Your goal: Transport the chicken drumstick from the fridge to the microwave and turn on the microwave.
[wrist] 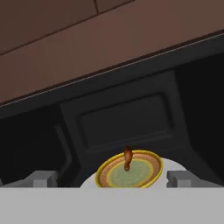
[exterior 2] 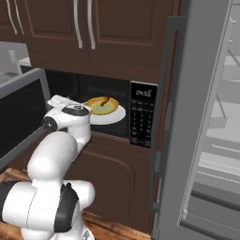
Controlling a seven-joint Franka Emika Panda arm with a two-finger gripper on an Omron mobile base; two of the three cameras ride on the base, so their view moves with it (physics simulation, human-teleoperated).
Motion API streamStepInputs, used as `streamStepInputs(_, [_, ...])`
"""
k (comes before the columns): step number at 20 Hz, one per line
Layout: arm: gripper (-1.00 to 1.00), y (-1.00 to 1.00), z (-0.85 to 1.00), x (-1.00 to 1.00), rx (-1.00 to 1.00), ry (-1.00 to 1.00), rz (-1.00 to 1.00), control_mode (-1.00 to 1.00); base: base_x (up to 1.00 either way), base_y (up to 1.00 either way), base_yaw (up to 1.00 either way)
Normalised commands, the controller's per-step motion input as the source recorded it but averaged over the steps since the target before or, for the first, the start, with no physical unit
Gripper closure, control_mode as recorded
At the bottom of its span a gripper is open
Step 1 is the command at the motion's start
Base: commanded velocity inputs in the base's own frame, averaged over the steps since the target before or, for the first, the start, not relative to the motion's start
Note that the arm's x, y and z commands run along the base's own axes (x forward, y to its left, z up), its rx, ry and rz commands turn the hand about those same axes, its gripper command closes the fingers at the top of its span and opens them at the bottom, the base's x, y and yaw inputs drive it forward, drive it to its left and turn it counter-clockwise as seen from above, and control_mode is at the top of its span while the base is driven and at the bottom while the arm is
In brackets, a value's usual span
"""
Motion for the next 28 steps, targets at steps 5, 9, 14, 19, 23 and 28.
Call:
streamStepInputs(5, [-1.00, 0.22, 0.86, -0.87, 0.05, 0.23, -0.02, -1.00, 0.00, 0.00, 0.00])
streamStepInputs(9, [-1.00, 0.10, 0.66, -0.64, 0.02, 0.51, 0.00, -1.00, 0.00, 0.00, 0.00])
streamStepInputs(14, [-1.00, 0.00, 0.72, -0.64, 0.00, 0.45, -0.01, -1.00, 0.00, 0.00, 0.00])
streamStepInputs(19, [-1.00, 0.00, 0.72, -0.77, 0.00, 0.33, -0.01, -1.00, 0.00, 0.00, 0.00])
streamStepInputs(23, [-1.00, 0.00, 0.02, -0.49, -0.09, 0.23, -0.07, -1.00, 0.00, 0.00, 0.00])
streamStepInputs(28, [1.00, 0.00, -0.08, -0.32, -0.11, 0.16, -0.09, -1.00, 0.00, 0.00, 0.00])
